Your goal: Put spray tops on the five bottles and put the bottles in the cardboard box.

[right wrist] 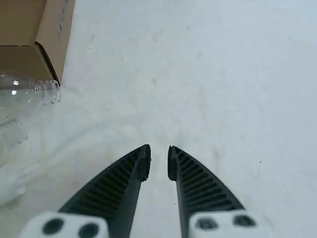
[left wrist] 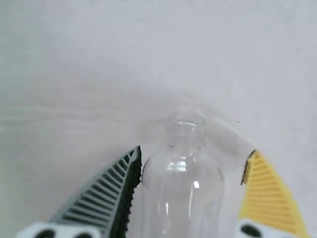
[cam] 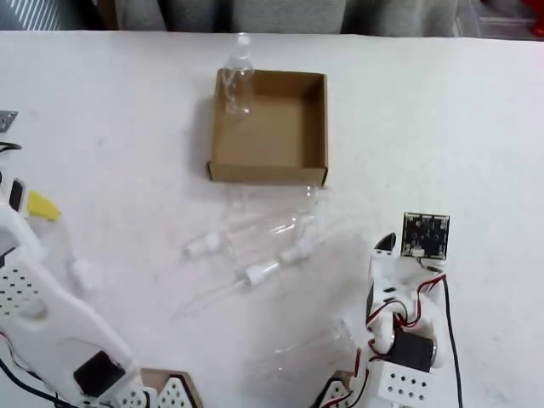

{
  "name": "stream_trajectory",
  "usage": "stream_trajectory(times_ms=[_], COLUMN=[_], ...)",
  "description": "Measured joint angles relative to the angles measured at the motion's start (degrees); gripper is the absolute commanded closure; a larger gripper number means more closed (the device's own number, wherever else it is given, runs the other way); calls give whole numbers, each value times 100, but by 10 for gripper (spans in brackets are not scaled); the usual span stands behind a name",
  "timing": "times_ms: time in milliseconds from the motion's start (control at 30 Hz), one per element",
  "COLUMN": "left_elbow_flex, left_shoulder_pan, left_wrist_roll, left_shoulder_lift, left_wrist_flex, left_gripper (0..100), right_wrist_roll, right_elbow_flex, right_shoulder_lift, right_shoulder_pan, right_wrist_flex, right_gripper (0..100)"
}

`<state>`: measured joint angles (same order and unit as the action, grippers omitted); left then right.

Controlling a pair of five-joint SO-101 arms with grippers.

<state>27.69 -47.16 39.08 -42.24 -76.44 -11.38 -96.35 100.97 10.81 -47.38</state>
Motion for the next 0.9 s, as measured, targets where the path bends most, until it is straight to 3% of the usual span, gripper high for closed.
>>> stream_trajectory(times_ms=[333,600,900], left_elbow_flex=[-141,-264,-264], left_shoulder_pan=[0,0,0], left_wrist_roll=[70,774,1090], left_shoulder_lift=[0,-9,-114], left_wrist_flex=[0,9,9], left_gripper=[676,676,764], right_wrist_roll=[0,0,0], right_elbow_flex=[0,0,0], right_shoulder_lift=[0,0,0], right_shoulder_pan=[0,0,0], right_wrist_flex=[0,0,0], right_gripper=[950,950,950])
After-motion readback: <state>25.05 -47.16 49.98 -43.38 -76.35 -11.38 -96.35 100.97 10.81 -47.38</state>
